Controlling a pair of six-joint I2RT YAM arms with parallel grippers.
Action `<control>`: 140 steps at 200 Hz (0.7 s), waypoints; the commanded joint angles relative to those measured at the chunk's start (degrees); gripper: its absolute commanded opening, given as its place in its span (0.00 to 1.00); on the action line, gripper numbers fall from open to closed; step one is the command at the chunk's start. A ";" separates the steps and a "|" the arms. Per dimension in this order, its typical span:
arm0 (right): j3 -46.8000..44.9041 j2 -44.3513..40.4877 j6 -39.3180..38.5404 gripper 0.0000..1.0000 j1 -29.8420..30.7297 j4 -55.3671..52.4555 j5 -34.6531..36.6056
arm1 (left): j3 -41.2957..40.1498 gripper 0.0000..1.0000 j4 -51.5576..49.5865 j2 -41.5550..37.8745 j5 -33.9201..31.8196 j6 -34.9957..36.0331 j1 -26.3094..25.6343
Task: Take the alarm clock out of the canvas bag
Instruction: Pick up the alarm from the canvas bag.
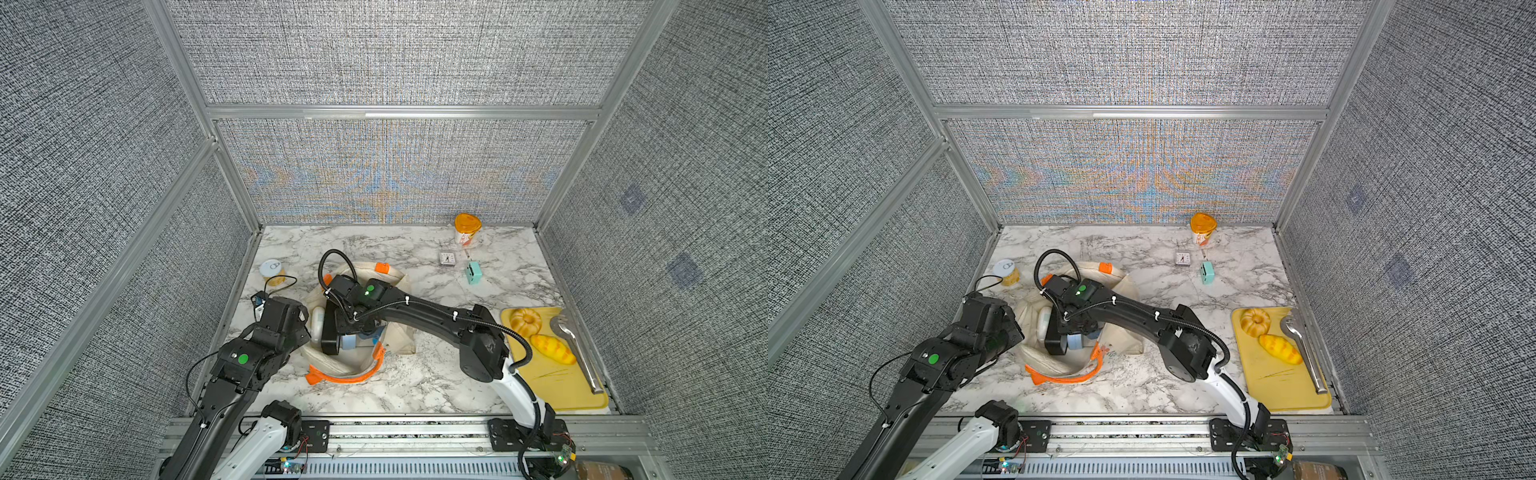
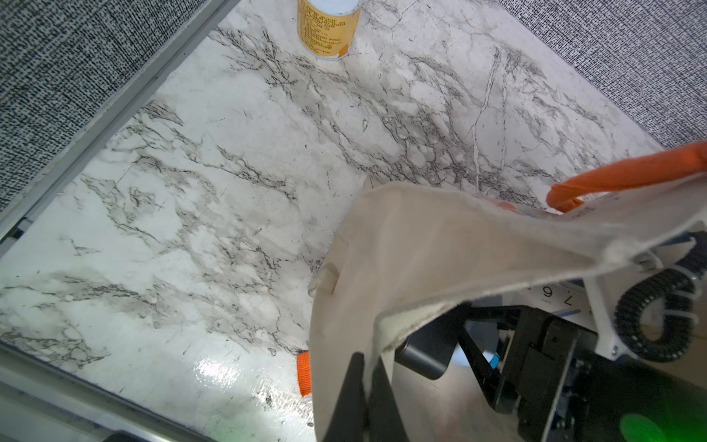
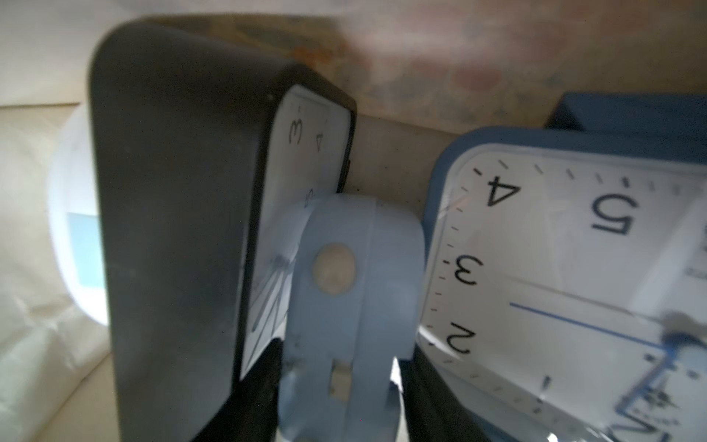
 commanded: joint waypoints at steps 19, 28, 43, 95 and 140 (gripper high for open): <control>-0.35 -3.19 0.11 0.46 -0.06 -1.43 1.41 | -0.14 0.00 -1.78 -0.22 -0.64 0.28 0.08; -0.08 -3.88 0.03 0.46 -0.04 -1.49 1.24 | -0.08 0.00 -1.61 -0.25 -0.52 0.36 0.13; 0.28 -5.23 -0.10 0.46 -0.11 -1.95 1.13 | 0.27 0.00 -1.15 -0.05 0.00 0.84 0.10; -0.93 -11.97 -2.55 0.46 -0.55 -3.19 0.90 | 4.14 0.19 0.94 1.84 2.19 3.97 0.08; -7.55 -21.36 -5.49 0.46 -4.16 0.79 -3.71 | 9.18 0.66 2.76 3.81 5.91 7.52 0.10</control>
